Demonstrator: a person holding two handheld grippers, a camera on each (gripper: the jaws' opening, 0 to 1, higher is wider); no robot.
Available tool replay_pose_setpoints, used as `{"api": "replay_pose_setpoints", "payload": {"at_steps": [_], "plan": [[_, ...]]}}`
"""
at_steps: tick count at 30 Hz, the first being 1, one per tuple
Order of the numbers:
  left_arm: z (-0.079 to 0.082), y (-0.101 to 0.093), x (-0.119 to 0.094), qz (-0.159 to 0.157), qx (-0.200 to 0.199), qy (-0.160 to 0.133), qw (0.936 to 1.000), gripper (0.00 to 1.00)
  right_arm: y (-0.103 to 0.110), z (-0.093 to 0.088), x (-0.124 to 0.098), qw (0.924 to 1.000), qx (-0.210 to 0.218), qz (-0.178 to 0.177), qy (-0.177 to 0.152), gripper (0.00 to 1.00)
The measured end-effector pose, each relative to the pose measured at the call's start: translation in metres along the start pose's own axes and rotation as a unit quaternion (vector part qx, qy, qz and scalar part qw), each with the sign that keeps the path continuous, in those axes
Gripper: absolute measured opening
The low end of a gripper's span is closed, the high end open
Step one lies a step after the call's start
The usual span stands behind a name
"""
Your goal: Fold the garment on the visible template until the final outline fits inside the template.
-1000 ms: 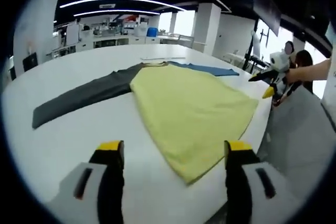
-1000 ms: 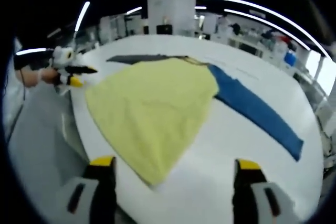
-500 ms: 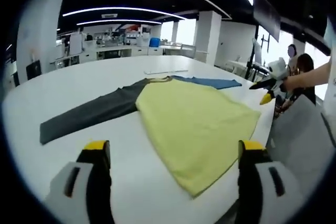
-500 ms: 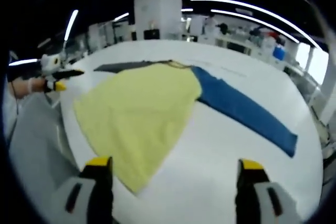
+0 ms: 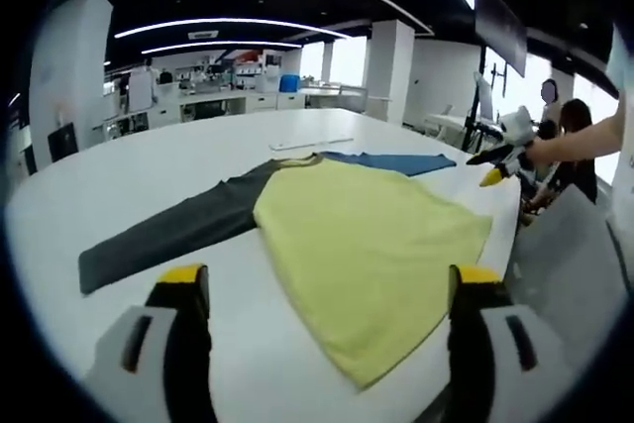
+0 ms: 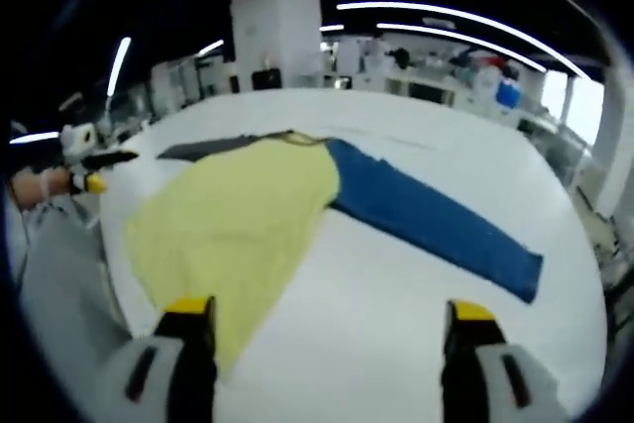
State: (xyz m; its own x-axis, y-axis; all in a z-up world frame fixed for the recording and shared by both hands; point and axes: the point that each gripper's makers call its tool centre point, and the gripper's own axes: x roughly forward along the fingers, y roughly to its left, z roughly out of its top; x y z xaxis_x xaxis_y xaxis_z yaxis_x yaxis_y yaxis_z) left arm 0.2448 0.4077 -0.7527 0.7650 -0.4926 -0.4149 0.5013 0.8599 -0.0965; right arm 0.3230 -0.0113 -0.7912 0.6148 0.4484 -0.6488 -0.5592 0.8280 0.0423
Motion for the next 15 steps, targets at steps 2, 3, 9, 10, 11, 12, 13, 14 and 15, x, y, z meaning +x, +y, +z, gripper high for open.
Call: {"api": "replay_pose_setpoints", "payload": {"at_steps": [2, 3, 9, 10, 11, 12, 13, 14, 15], "plan": [[-0.001, 0.002, 0.001, -0.001, 0.003, 0.007, 1.0000, 0.98, -0.011, 0.006, -0.004, 0.9998, 0.014, -0.006, -0.012, 0.95], [-0.002, 0.004, 0.001, 0.000, 0.003, 0.011, 0.9999, 0.97, -0.018, 0.007, -0.005, 0.9996, 0.020, -0.011, -0.016, 0.94], [-0.004, 0.016, 0.003, 0.007, 0.005, 0.015, 0.9998, 0.96, -0.077, 0.025, -0.015, 0.9936, 0.060, -0.084, -0.045, 0.95], [-0.004, 0.017, 0.003, 0.008, 0.004, 0.015, 0.9998, 0.96, -0.085, 0.028, -0.016, 0.9922, 0.070, -0.092, -0.047, 0.94], [-0.004, 0.018, 0.003, 0.008, 0.003, 0.015, 0.9998, 0.96, -0.099, 0.030, -0.019, 0.9895, 0.084, -0.107, -0.049, 0.92], [-0.005, 0.019, 0.003, 0.010, 0.002, 0.015, 0.9998, 0.96, -0.111, 0.031, -0.019, 0.9880, 0.090, -0.114, -0.054, 0.90], [-0.005, 0.020, 0.004, 0.011, 0.001, 0.015, 0.9998, 0.95, -0.123, 0.032, -0.020, 0.9857, 0.097, -0.124, -0.059, 0.90], [-0.007, 0.021, 0.004, 0.013, -0.001, 0.017, 0.9998, 0.95, -0.134, 0.032, -0.021, 0.9840, 0.101, -0.134, -0.058, 0.91], [-0.008, 0.019, 0.004, 0.015, -0.001, 0.018, 0.9997, 0.95, -0.140, 0.030, -0.021, 0.9836, 0.106, -0.137, -0.052, 0.90]]}}
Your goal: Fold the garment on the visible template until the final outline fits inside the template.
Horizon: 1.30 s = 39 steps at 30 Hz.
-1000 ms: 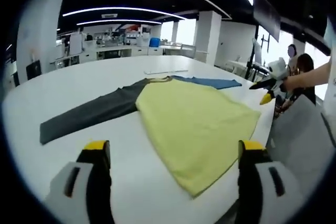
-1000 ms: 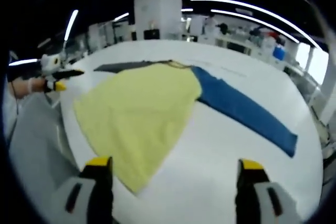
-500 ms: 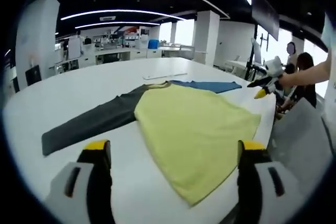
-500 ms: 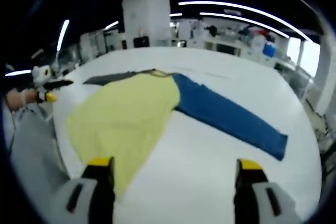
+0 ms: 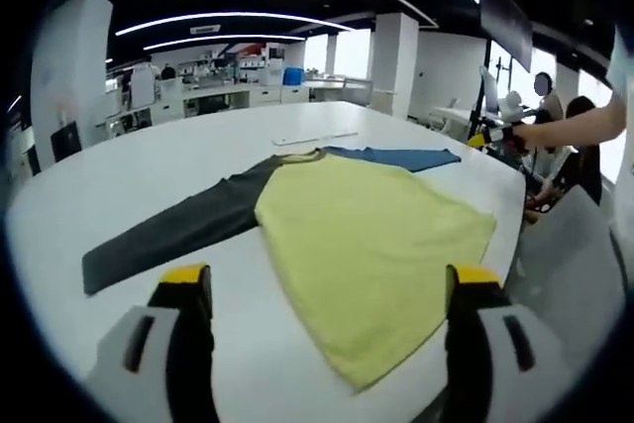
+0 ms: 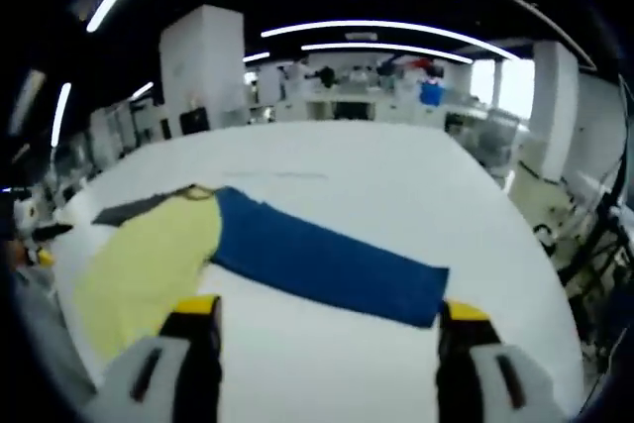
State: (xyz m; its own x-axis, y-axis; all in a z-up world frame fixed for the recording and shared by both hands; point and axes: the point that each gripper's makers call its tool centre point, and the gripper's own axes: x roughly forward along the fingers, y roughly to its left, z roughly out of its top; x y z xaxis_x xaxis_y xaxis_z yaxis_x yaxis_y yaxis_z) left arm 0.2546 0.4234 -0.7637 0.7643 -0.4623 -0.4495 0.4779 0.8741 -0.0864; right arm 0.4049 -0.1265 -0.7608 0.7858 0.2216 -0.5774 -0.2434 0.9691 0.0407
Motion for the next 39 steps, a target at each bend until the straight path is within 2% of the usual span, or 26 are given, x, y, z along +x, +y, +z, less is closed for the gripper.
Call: {"api": "replay_pose_setpoints", "payload": {"at_steps": [3, 7, 8, 10, 15, 17, 18, 20, 21, 23, 25, 29, 30, 33, 35, 39], "plan": [[-0.004, -0.010, 0.000, 0.002, -0.004, 0.005, 1.0000, 0.94, -0.011, -0.001, 0.006, 0.9999, 0.016, -0.001, 0.006, 0.81], [-0.006, -0.017, -0.001, 0.005, -0.006, 0.018, 0.9998, 0.94, -0.033, -0.014, 0.019, 0.9988, 0.037, -0.016, 0.029, 0.79], [-0.005, -0.019, -0.001, 0.005, -0.005, 0.019, 0.9998, 0.94, -0.037, -0.021, 0.023, 0.9977, 0.046, -0.018, 0.047, 0.77], [-0.002, -0.023, -0.002, 0.007, -0.003, 0.023, 0.9997, 0.93, -0.045, -0.022, 0.031, 0.9979, 0.047, -0.019, 0.040, 0.70], [-0.001, -0.024, -0.001, 0.012, -0.015, 0.023, 0.9996, 0.92, -0.059, -0.034, 0.044, 0.9944, 0.077, -0.039, 0.061, 0.54], [-0.002, -0.025, 0.002, 0.011, -0.014, 0.027, 0.9995, 0.90, -0.067, -0.040, 0.047, 0.9926, 0.070, -0.057, 0.082, 0.45], [-0.002, -0.026, 0.004, 0.013, -0.014, 0.028, 0.9994, 0.90, -0.070, -0.041, 0.049, 0.9921, 0.068, -0.062, 0.086, 0.38], [-0.002, -0.026, 0.005, 0.013, -0.019, 0.028, 0.9994, 0.90, -0.078, -0.041, 0.064, 0.9916, 0.082, -0.059, 0.081, 0.34], [-0.003, -0.026, 0.006, 0.013, -0.022, 0.028, 0.9993, 0.90, -0.079, -0.039, 0.059, 0.9890, 0.095, -0.073, 0.086, 0.34], [-0.005, -0.027, 0.007, 0.013, -0.023, 0.029, 0.9992, 0.90, -0.080, -0.038, 0.059, 0.9890, 0.093, -0.076, 0.086, 0.28], [-0.008, -0.028, 0.007, 0.010, -0.025, 0.032, 0.9991, 0.89, -0.087, -0.046, 0.061, 0.9867, 0.087, -0.090, 0.104, 0.21], [-0.012, -0.029, 0.006, 0.010, -0.032, 0.037, 0.9988, 0.89, -0.083, -0.055, 0.061, 0.9854, 0.082, -0.090, 0.119, 0.21], [-0.012, -0.029, 0.005, 0.010, -0.033, 0.037, 0.9987, 0.89, -0.085, -0.052, 0.061, 0.9867, 0.074, -0.096, 0.109, 0.19], [-0.014, -0.029, 0.004, 0.010, -0.034, 0.040, 0.9986, 0.88, -0.073, -0.053, 0.059, 0.9870, 0.074, -0.084, 0.115, 0.10], [-0.014, -0.027, 0.003, 0.010, -0.035, 0.038, 0.9986, 0.88, -0.071, -0.054, 0.056, 0.9868, 0.062, -0.089, 0.120, 0.08], [-0.011, -0.025, 0.003, 0.013, -0.037, 0.033, 0.9987, 0.88, -0.068, -0.051, 0.054, 0.9867, 0.065, -0.086, 0.122, 0.00]]}}
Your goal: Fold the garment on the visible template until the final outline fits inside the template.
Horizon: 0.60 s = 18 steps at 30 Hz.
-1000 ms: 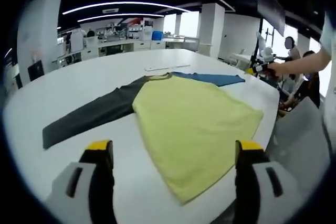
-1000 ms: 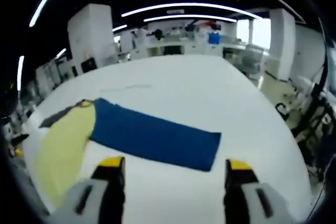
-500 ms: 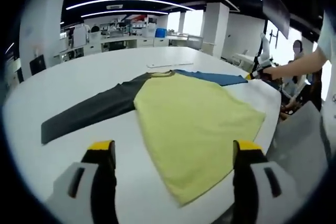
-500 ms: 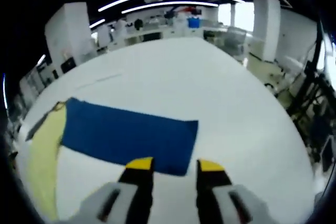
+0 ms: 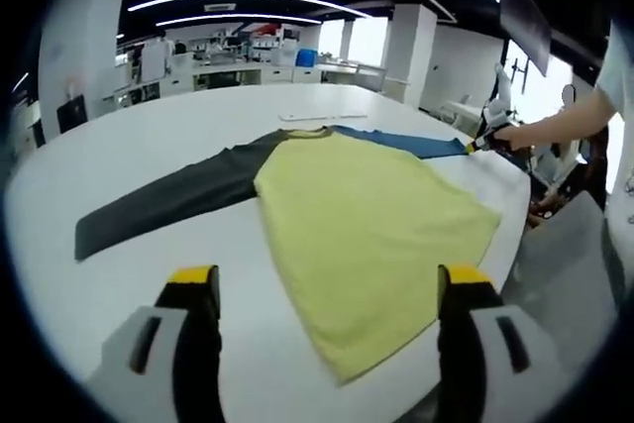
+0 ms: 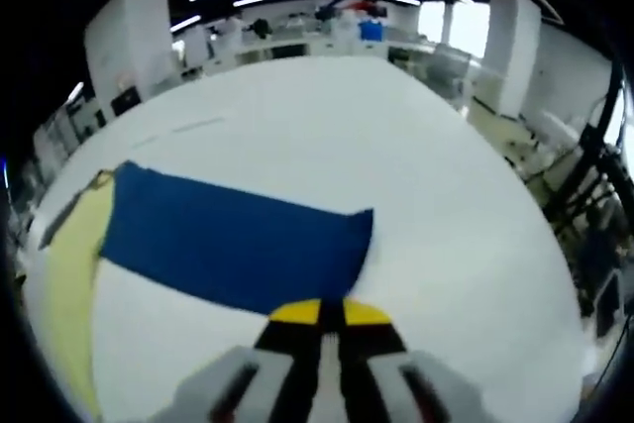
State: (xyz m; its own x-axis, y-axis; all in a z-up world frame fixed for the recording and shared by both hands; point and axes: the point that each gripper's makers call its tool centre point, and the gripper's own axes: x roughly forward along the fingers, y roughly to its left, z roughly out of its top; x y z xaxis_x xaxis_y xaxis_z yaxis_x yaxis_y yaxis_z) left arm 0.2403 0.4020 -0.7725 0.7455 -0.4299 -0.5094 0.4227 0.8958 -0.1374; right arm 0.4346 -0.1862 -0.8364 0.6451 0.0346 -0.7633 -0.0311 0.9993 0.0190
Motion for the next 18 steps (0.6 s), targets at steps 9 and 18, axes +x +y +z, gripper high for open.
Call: {"api": "replay_pose_setpoints", "payload": {"at_steps": [9, 18], "plan": [[0.003, 0.000, 0.002, -0.002, 0.004, -0.008, 1.0000, 0.87, 0.022, 0.026, -0.028, 0.9989, 0.005, 0.023, -0.041, 0.00], [0.007, 0.002, 0.005, -0.011, 0.027, -0.014, 0.9995, 0.86, 0.078, 0.061, -0.044, 0.9938, -0.010, 0.083, -0.073, 0.00]]}}
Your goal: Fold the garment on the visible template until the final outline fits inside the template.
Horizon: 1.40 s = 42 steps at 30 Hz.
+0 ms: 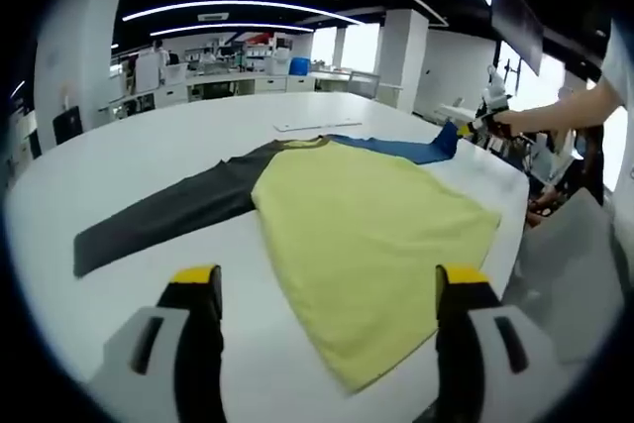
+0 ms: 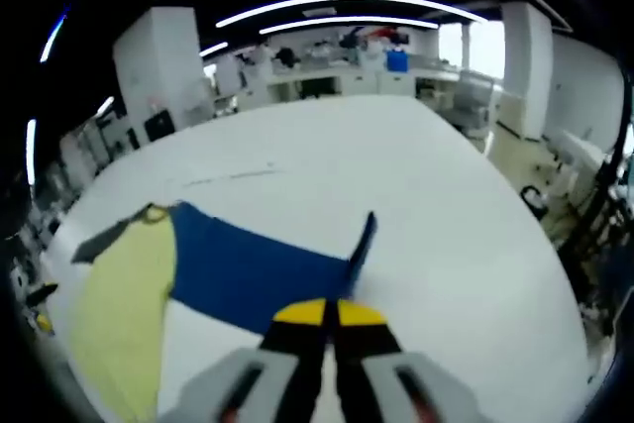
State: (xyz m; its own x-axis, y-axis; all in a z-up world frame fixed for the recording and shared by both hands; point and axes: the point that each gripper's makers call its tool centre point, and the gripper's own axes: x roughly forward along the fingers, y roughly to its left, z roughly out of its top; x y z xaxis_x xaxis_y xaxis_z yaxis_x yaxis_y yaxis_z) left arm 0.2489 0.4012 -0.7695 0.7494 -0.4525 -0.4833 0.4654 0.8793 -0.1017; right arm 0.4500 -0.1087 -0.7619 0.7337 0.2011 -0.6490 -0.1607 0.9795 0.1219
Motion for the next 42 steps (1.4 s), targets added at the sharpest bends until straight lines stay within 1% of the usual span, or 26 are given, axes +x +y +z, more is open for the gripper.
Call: {"api": "replay_pose_setpoints", "payload": {"at_steps": [1, 2, 5, 6, 7, 8, 10, 11, 12, 13, 14, 17, 18, 19, 20, 23, 24, 26, 28, 30, 31, 33, 37, 40, 41, 42], "plan": [[0.001, 0.001, 0.000, -0.001, 0.002, -0.002, 1.0000, 0.86, 0.007, 0.003, 0.000, 1.0000, 0.000, 0.006, -0.001, 0.00], [0.002, 0.002, 0.001, -0.002, 0.002, -0.004, 1.0000, 0.86, 0.022, 0.006, 0.001, 0.9997, 0.001, 0.023, 0.000, 0.00], [0.006, 0.001, 0.002, -0.006, 0.004, -0.011, 0.9999, 0.86, 0.054, 0.016, 0.006, 0.9985, -0.016, 0.051, -0.004, 0.00], [0.007, 0.002, 0.002, -0.006, 0.005, -0.014, 0.9999, 0.86, 0.056, 0.021, 0.012, 0.9981, -0.019, 0.058, -0.006, 0.00], [0.008, 0.001, 0.002, -0.007, 0.004, -0.016, 0.9998, 0.86, 0.063, 0.023, 0.014, 0.9975, -0.022, 0.066, -0.007, 0.00], [0.008, 0.001, 0.001, -0.009, 0.000, -0.019, 0.9998, 0.86, 0.079, 0.026, 0.014, 0.9968, -0.024, 0.076, -0.009, 0.00], [0.008, 0.001, 0.000, -0.010, -0.002, -0.021, 0.9997, 0.86, 0.101, 0.031, 0.019, 0.9952, -0.024, 0.094, -0.014, 0.00], [0.007, 0.001, -0.001, -0.011, -0.002, -0.022, 0.9997, 0.86, 0.109, 0.033, 0.021, 0.9945, -0.023, 0.101, -0.015, 0.00], [0.007, 0.001, -0.001, -0.011, -0.001, -0.023, 0.9997, 0.86, 0.124, 0.034, 0.022, 0.9935, -0.023, 0.110, -0.017, 0.00], [0.007, 0.000, -0.001, -0.011, -0.001, -0.024, 0.9996, 0.86, 0.128, 0.034, 0.023, 0.9932, -0.023, 0.113, -0.017, 0.00], [0.007, -0.001, -0.002, -0.011, -0.004, -0.026, 0.9996, 0.85, 0.140, 0.035, 0.026, 0.9921, -0.024, 0.122, -0.018, 0.00], [0.008, 0.002, -0.004, -0.009, -0.009, -0.033, 0.9994, 0.86, 0.161, 0.041, 0.037, 0.9888, -0.019, 0.147, -0.019, 0.00], [0.008, 0.003, -0.004, -0.009, -0.010, -0.034, 0.9993, 0.86, 0.176, 0.041, 0.038, 0.9877, -0.016, 0.154, -0.020, 0.00], [0.006, 0.007, -0.006, -0.006, -0.013, -0.034, 0.9993, 0.86, 0.182, 0.043, 0.040, 0.9871, -0.014, 0.158, -0.021, 0.00], [0.005, 0.010, -0.007, -0.004, -0.014, -0.034, 0.9993, 0.86, 0.192, 0.044, 0.044, 0.9855, -0.015, 0.167, -0.023, 0.00], [0.003, 0.010, -0.007, 0.000, -0.012, -0.033, 0.9994, 0.86, 0.210, 0.047, 0.052, 0.9827, -0.014, 0.183, -0.022, 0.00], [0.002, 0.011, -0.007, 0.001, -0.013, -0.033, 0.9994, 0.86, 0.221, 0.047, 0.054, 0.9808, -0.015, 0.194, -0.019, 0.00], [0.001, 0.013, -0.008, 0.002, -0.018, -0.036, 0.9992, 0.86, 0.234, 0.049, 0.057, 0.9788, -0.010, 0.203, -0.022, 0.00], [0.001, 0.011, -0.007, 0.003, -0.019, -0.034, 0.9992, 0.86, 0.255, 0.050, 0.061, 0.9761, -0.007, 0.216, -0.022, 0.00], [-0.001, 0.014, -0.008, 0.005, -0.019, -0.034, 0.9992, 0.85, 0.266, 0.051, 0.066, 0.9739, -0.007, 0.226, -0.022, 0.00], [-0.001, 0.013, -0.007, 0.004, -0.020, -0.034, 0.9992, 0.86, 0.276, 0.052, 0.068, 0.9721, -0.008, 0.233, -0.025, 0.00], [-0.001, 0.013, -0.007, 0.006, -0.020, -0.034, 0.9992, 0.86, 0.293, 0.054, 0.070, 0.9680, -0.002, 0.249, -0.027, 0.00], [0.000, 0.012, -0.007, 0.007, -0.022, -0.034, 0.9991, 0.86, 0.325, 0.054, 0.072, 0.9629, -0.005, 0.268, -0.029, 0.00], [-0.001, 0.010, -0.006, 0.006, -0.022, -0.032, 0.9992, 0.86, 0.341, 0.058, 0.076, 0.9591, -0.003, 0.282, -0.030, 0.00], [-0.001, 0.010, -0.006, 0.006, -0.022, -0.032, 0.9992, 0.86, 0.348, 0.059, 0.079, 0.9575, 0.000, 0.287, -0.031, 0.00], [-0.001, 0.010, -0.006, 0.005, -0.022, -0.032, 0.9992, 0.86, 0.356, 0.057, 0.076, 0.9559, 0.002, 0.292, -0.031, 0.00]]}}
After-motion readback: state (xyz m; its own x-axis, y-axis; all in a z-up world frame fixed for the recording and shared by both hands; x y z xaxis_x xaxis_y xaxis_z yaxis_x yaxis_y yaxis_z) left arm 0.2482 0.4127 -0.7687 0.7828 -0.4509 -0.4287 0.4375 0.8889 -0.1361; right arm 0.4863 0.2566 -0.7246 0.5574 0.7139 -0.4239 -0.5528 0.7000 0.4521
